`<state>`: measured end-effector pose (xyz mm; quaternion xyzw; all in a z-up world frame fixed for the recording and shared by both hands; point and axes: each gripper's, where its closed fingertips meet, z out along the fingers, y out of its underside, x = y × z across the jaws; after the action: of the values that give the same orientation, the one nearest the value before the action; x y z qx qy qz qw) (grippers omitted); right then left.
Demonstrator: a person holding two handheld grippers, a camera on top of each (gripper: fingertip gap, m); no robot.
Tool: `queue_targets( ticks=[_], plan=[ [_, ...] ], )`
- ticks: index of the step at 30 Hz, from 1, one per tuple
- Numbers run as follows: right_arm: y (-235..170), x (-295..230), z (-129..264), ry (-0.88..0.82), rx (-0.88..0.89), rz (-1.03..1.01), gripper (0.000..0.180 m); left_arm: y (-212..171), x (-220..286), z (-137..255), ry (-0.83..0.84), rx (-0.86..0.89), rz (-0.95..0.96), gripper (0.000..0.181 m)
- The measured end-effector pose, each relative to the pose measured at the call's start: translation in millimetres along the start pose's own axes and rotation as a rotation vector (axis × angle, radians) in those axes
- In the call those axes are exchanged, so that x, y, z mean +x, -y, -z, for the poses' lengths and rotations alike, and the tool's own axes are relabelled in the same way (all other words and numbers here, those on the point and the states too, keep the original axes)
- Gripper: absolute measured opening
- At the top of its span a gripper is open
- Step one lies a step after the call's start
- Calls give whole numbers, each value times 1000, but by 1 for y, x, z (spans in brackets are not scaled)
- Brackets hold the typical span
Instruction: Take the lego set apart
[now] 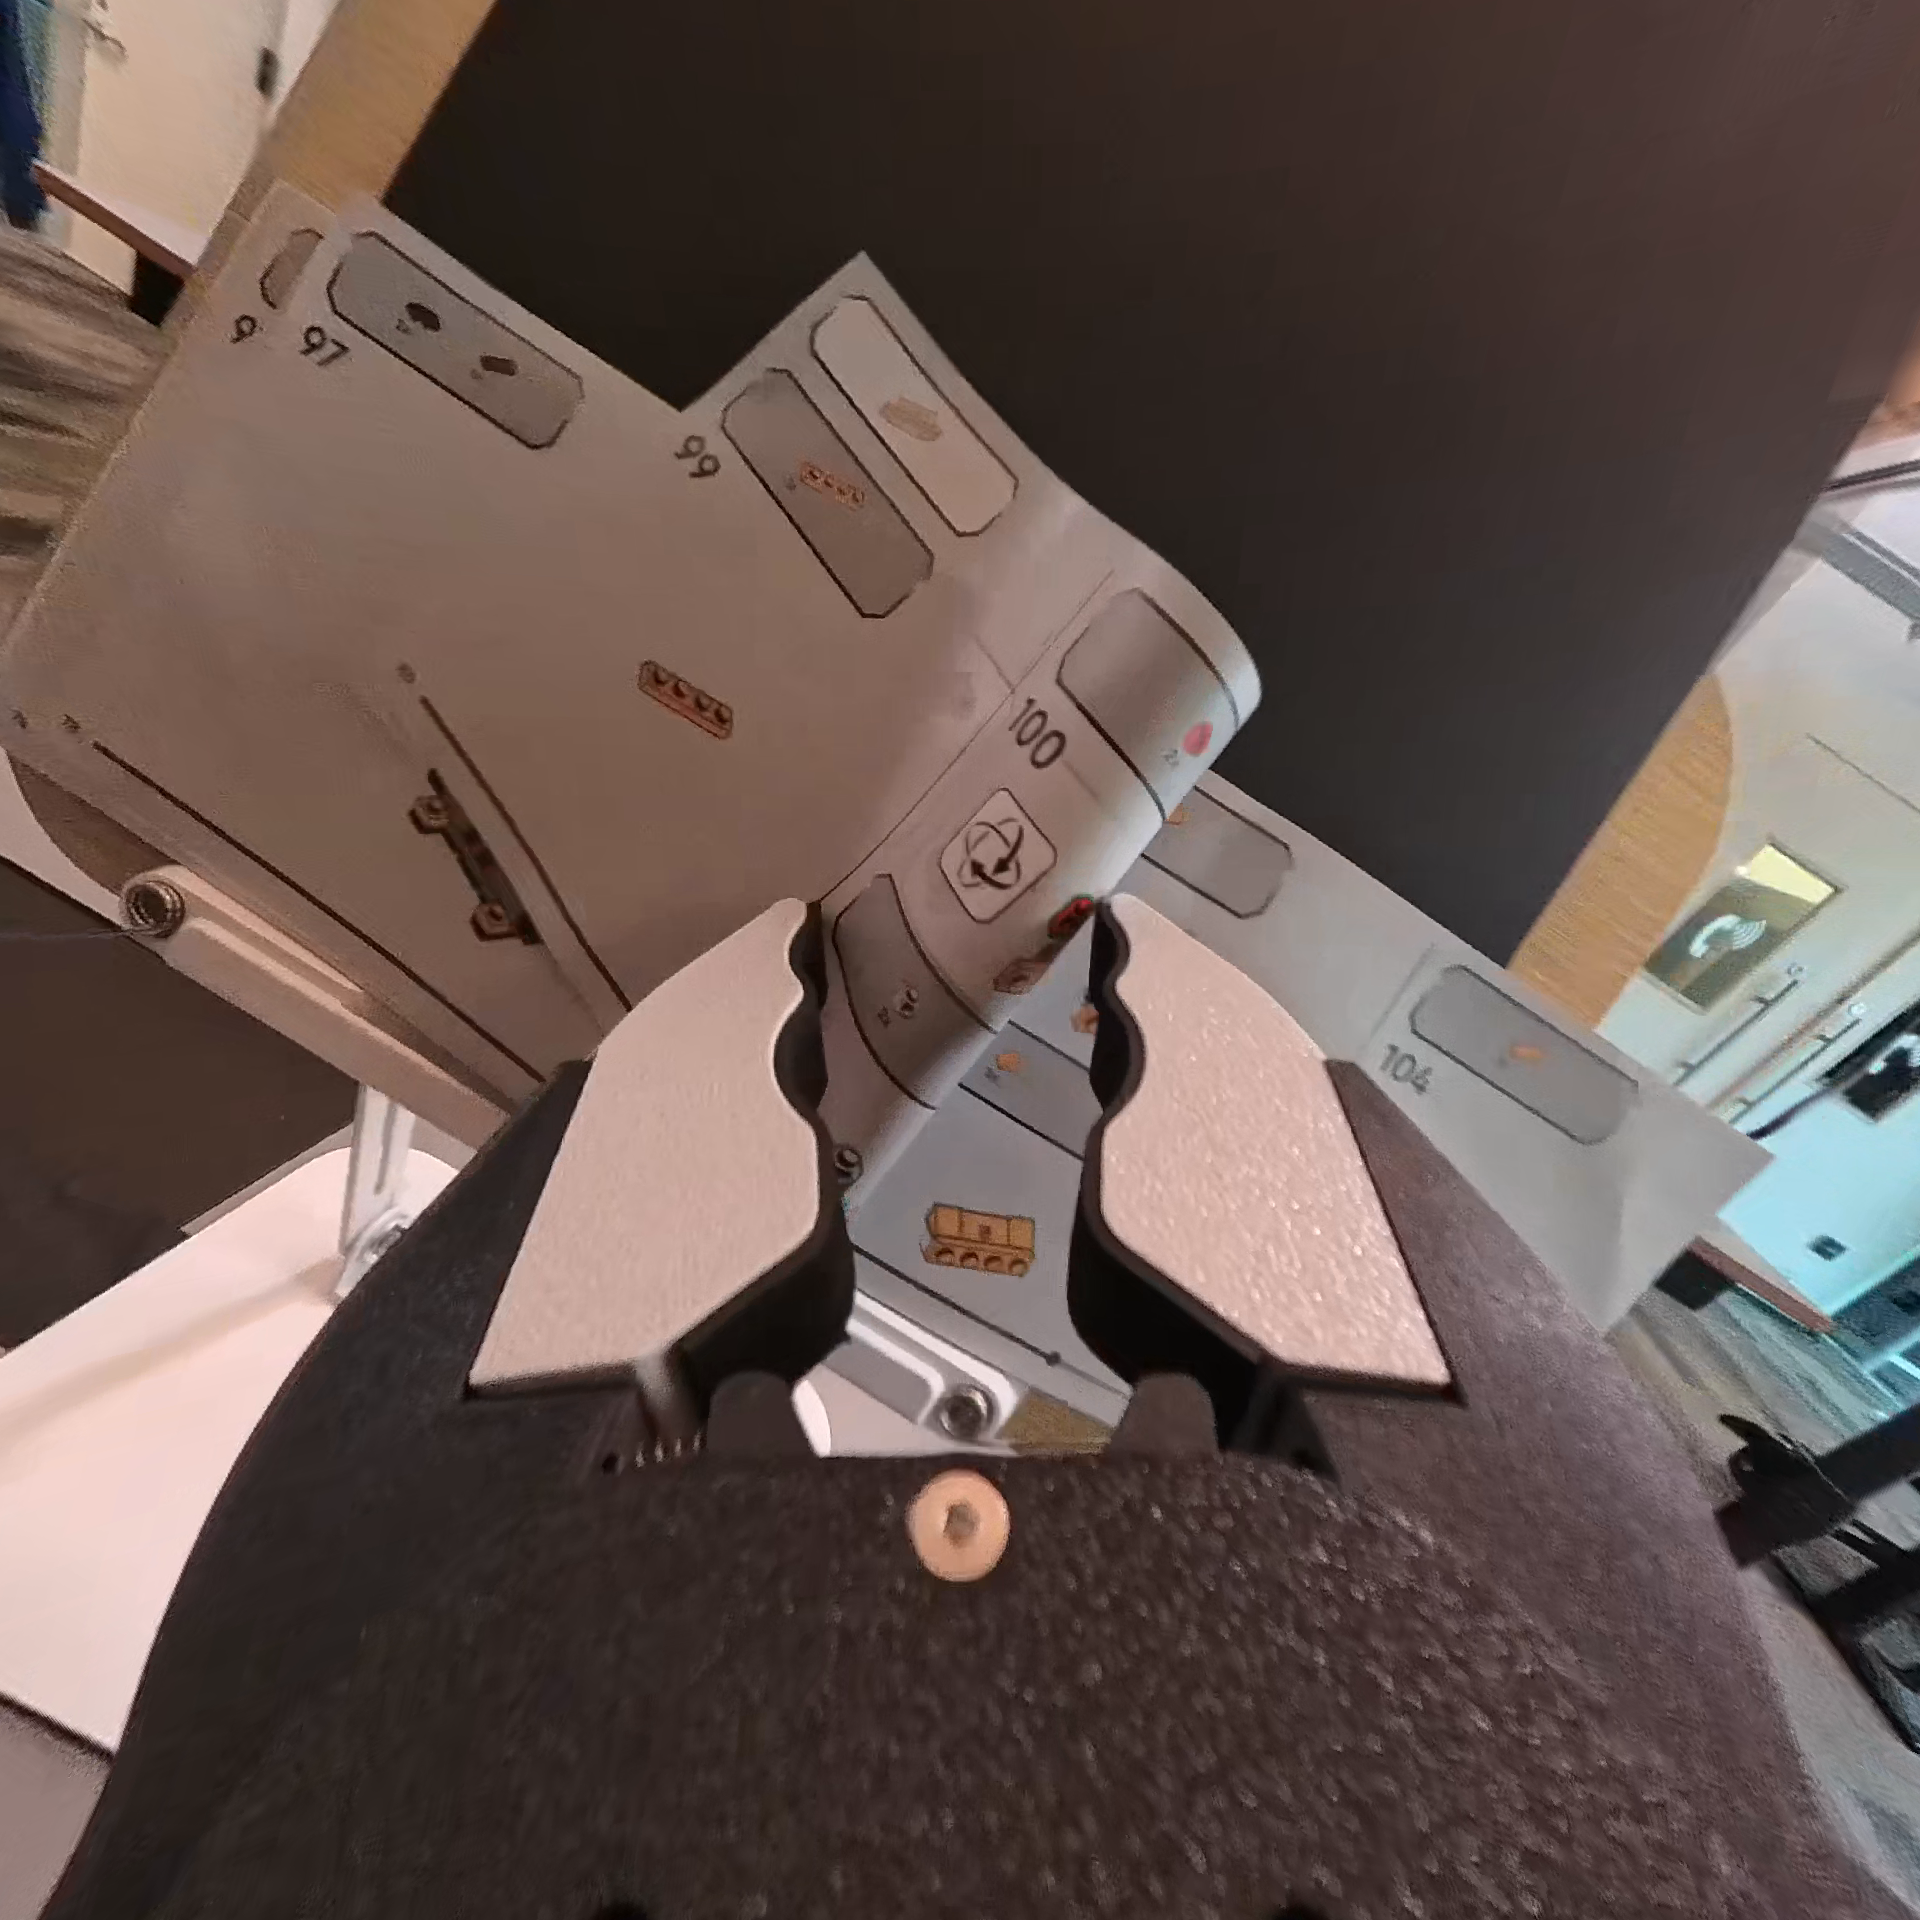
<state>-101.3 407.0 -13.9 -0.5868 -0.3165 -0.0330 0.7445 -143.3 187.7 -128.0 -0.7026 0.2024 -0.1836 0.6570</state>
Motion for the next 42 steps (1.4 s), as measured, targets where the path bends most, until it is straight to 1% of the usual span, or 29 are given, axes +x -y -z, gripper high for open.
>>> queue_targets(
  ticks=[1,5,8,13,15,17,20,23,25,28,30,33,35,37,39,40,41,42],
  plan=[
    [-1,3,2,3,5,-9,46,1,0,-2,0,-1,-4,0],
    [-11,18,9,9,13,-38,38,18,-5,-14,-4,2,-23,1],
    [-23,31,12,5,-1,-64,36,41,-14,-34,-34,7,-11,13],
    [-40,48,16,18,-25,-95,31,87,-43,-90,-75,27,97,35],
    [-46,54,17,24,-32,-99,31,97,-59,-116,-58,14,90,42],
    [-53,61,18,29,-46,-102,31,100,-68,-141,-49,-14,39,45],
    [-64,71,19,32,-59,-110,31,100,-47,-171,-134,-35,-32,46],
    [-77,80,21,35,-84,-133,31,92,-4,-192,-267,-64,-129,45],
    [-86,87,26,34,-94,-176,31,82,22,-199,-334,-82,-181,45],
    [-100,92,36,67,-120,-294,31,73,35,-206,-329,-95,-232,41],
    [-109,88,42,132,-144,-400,33,79,30,-206,-303,-63,-213,36],
    [-118,79,48,199,-187,-543,40,86,11,-208,-228,-68,-180,35],
    [-115,72,50,248,-176,-650,40,89,3,-207,-195,-71,-190,34],
    [-108,63,49,314,-170,-769,40,90,3,-207,-205,-79,-212,34],
    [-105,56,46,350,-191,-887,39,91,19,-206,-302,-74,-240,37],
    [-105,54,44,357,-205,-939,38,88,35,-202,-402,-94,-245,34],
    [-105,53,43,362,-212,-985,37,85,49,-199,-485,-117,-245,34],
    [-106,53,41,359,-217,-1022,33,85,57,-197,-512,-119,-259,37]
  ],
)
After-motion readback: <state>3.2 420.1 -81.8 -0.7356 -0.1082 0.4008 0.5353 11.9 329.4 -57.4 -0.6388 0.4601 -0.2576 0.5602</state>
